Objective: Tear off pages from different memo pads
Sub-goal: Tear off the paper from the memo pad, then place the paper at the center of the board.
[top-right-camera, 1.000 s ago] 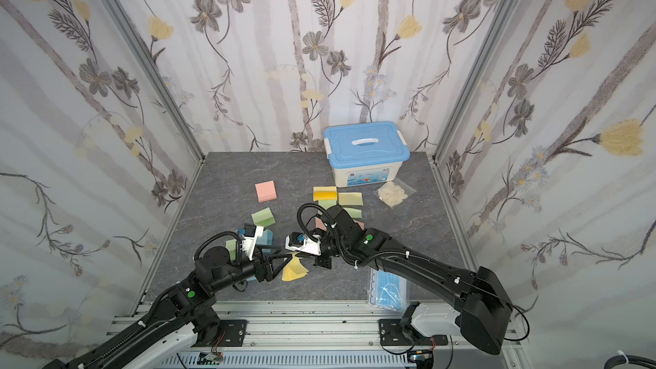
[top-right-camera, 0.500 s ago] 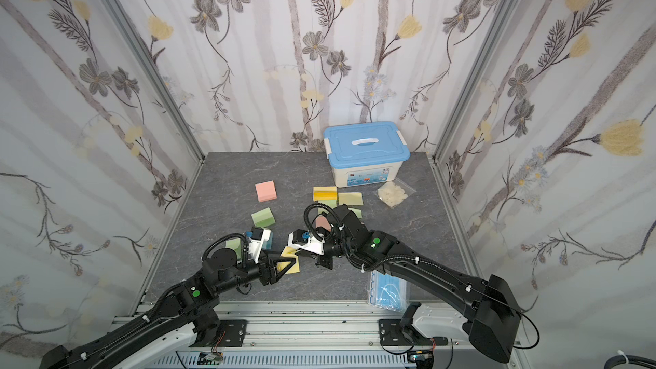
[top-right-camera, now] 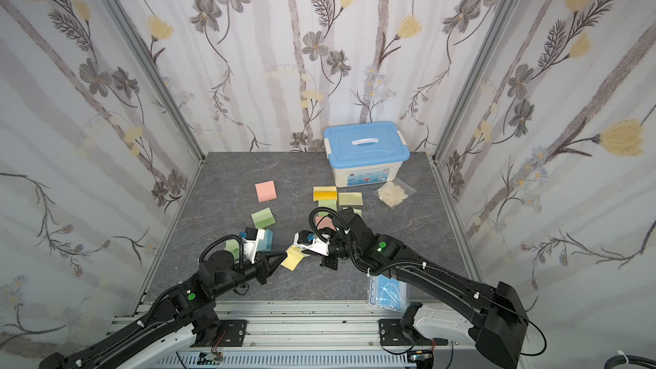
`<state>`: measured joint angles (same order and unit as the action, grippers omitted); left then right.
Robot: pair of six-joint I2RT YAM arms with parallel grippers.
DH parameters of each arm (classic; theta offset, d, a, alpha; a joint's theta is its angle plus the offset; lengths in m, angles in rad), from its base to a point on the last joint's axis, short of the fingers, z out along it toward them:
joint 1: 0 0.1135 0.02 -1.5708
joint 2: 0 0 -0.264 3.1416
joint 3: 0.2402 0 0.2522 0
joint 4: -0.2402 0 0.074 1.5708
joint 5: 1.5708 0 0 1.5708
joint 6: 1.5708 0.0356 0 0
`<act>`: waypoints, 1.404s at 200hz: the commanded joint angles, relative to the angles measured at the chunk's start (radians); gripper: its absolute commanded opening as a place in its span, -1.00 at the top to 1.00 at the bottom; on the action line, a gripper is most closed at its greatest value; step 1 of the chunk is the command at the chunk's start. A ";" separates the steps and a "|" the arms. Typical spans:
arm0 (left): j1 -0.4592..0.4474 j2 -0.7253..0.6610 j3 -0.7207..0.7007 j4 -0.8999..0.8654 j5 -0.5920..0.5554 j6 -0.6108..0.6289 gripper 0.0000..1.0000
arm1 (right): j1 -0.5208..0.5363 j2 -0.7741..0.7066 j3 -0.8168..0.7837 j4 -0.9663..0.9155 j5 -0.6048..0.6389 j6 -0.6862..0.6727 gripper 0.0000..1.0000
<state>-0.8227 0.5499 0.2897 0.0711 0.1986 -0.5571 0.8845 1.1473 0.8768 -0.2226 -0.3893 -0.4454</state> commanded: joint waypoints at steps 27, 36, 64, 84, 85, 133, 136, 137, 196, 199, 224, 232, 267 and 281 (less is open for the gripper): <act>0.001 -0.014 0.008 -0.088 -0.130 -0.004 1.00 | -0.002 -0.043 0.017 -0.020 0.284 -0.025 1.00; 0.001 -0.020 0.011 -0.114 -0.167 -0.008 1.00 | -0.002 -0.054 0.023 -0.037 0.355 -0.045 1.00; 0.003 -0.044 0.008 -0.182 -0.277 -0.027 1.00 | 0.003 -0.049 0.026 -0.122 0.581 -0.212 1.00; 0.002 -0.073 0.008 -0.224 -0.354 -0.053 1.00 | 0.058 0.015 0.030 -0.235 0.764 -0.341 1.00; 0.002 -0.075 0.008 -0.226 -0.358 -0.055 1.00 | 0.059 0.018 0.031 -0.239 0.772 -0.344 1.00; 0.002 -0.154 0.049 -0.346 -0.454 -0.085 1.00 | -0.053 0.130 0.001 -0.353 0.579 -0.631 1.00; 0.002 -0.155 0.052 -0.351 -0.456 -0.084 1.00 | -0.059 0.141 0.006 -0.354 0.579 -0.632 1.00; 0.003 -0.156 0.054 -0.353 -0.457 -0.083 1.00 | -0.062 0.142 0.008 -0.354 0.580 -0.633 1.00; 0.003 -0.149 0.071 -0.348 -0.425 -0.126 1.00 | -0.187 0.309 0.036 -0.351 0.566 -0.640 1.00; 0.003 -0.149 0.070 -0.343 -0.423 -0.129 1.00 | -0.191 0.314 0.039 -0.350 0.561 -0.637 1.00; 0.003 -0.140 0.065 -0.324 -0.408 -0.142 1.00 | -0.225 0.345 0.050 -0.328 0.528 -0.636 1.00; 0.004 -0.136 0.063 -0.316 -0.404 -0.148 1.00 | -0.236 0.357 0.049 -0.321 0.521 -0.639 1.00; 0.004 -0.113 0.048 -0.273 -0.384 -0.193 1.00 | -0.259 0.430 0.050 -0.302 0.508 -0.625 0.96; 0.004 -0.108 0.045 -0.258 -0.383 -0.212 1.00 | -0.263 0.449 0.050 -0.291 0.500 -0.612 0.96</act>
<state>-0.8192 0.4351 0.3397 -0.2516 -0.1921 -0.7162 0.6285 1.5715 0.9222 -0.5320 0.1452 -1.0698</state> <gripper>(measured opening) 0.085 0.049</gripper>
